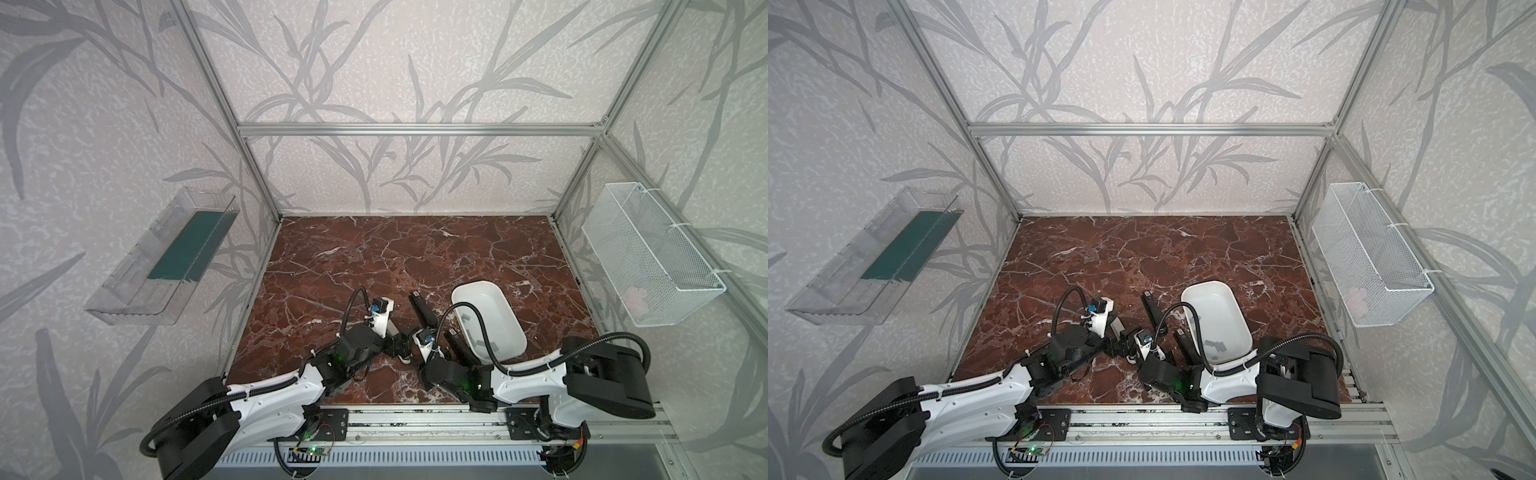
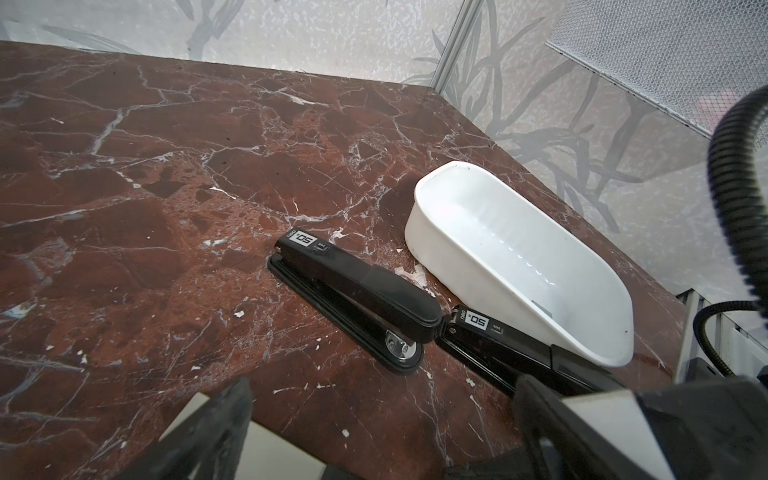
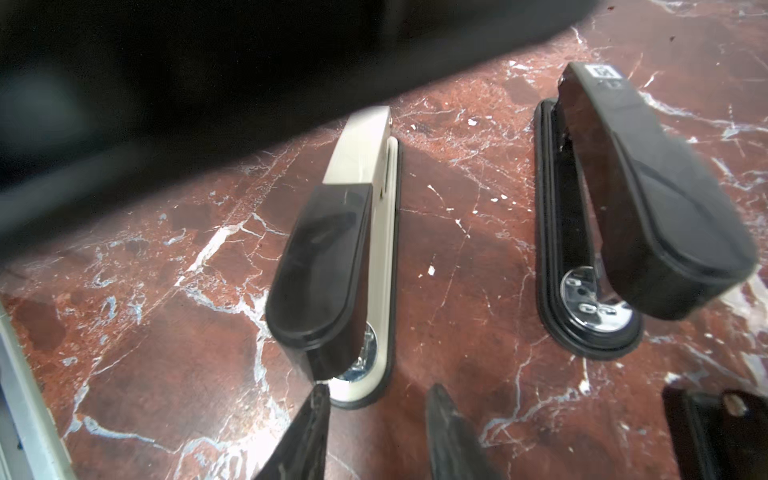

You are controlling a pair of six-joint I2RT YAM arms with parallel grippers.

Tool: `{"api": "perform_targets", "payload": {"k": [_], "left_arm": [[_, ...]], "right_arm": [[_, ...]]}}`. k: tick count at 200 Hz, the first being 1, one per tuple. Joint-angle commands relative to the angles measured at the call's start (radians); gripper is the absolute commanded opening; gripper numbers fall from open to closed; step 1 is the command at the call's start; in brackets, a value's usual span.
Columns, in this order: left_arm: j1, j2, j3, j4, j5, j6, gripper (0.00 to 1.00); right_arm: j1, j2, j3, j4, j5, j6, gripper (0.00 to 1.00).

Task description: Load the staples into the stapler

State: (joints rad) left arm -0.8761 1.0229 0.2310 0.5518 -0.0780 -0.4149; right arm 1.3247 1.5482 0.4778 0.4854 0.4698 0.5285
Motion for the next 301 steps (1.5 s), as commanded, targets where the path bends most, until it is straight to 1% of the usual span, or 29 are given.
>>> {"api": "perform_targets", "payload": {"k": [1,27,42,53,67,83,99,130,161,186,214,234,252,272,282,301], "left_arm": [[0.005,-0.018,0.02,-0.049,-0.08,-0.039,0.99],[0.034,-0.039,0.04,-0.14,-0.137,-0.103,0.99],[0.069,-0.046,0.044,-0.175,-0.131,-0.147,0.99],[0.103,-0.054,0.046,-0.204,-0.122,-0.187,0.99],[0.156,-0.061,0.035,-0.217,-0.077,-0.236,0.98],[0.199,-0.067,0.02,-0.203,-0.02,-0.279,0.98],[0.198,-0.068,0.014,-0.201,-0.019,-0.286,0.97],[0.199,-0.034,0.004,-0.167,-0.011,-0.291,0.97],[0.199,0.006,-0.006,-0.118,-0.007,-0.303,0.97],[0.201,0.018,0.018,-0.171,-0.041,-0.299,0.97],[0.202,0.057,0.017,-0.157,-0.054,-0.316,0.97],[0.206,0.091,0.024,-0.189,-0.081,-0.372,0.97],[0.209,0.108,0.021,-0.201,-0.086,-0.466,0.96],[0.208,0.107,0.005,-0.189,-0.031,-0.556,0.94],[0.208,0.109,0.005,-0.198,-0.006,-0.59,0.94],[0.209,0.103,0.012,-0.228,0.019,-0.628,0.91]], "right_arm": [[-0.004,-0.016,0.037,-0.054,-0.006,0.001,0.4],[-0.004,-0.067,0.041,-0.113,-0.004,-0.014,0.4],[-0.005,-0.117,0.037,-0.149,-0.002,-0.018,0.41],[-0.004,-0.155,0.029,-0.164,0.0,-0.017,0.43],[-0.008,-0.199,0.016,-0.172,-0.004,-0.007,0.45],[-0.024,-0.231,0.012,-0.159,-0.045,-0.001,0.47],[-0.046,-0.243,0.038,-0.188,-0.087,0.021,0.47],[-0.056,-0.206,0.109,-0.241,-0.137,0.021,0.47],[-0.056,-0.133,0.172,-0.311,-0.151,0.018,0.46],[-0.054,-0.07,0.179,-0.309,-0.141,0.031,0.44],[-0.057,-0.04,0.193,-0.308,-0.135,0.046,0.42],[-0.067,-0.037,0.194,-0.292,-0.145,0.069,0.41],[-0.074,-0.023,0.196,-0.276,-0.168,0.066,0.38],[-0.069,-0.037,0.2,-0.269,-0.219,0.016,0.38],[-0.065,-0.059,0.186,-0.247,-0.216,0.008,0.39],[-0.071,-0.085,0.147,-0.191,-0.183,0.031,0.4]]}}
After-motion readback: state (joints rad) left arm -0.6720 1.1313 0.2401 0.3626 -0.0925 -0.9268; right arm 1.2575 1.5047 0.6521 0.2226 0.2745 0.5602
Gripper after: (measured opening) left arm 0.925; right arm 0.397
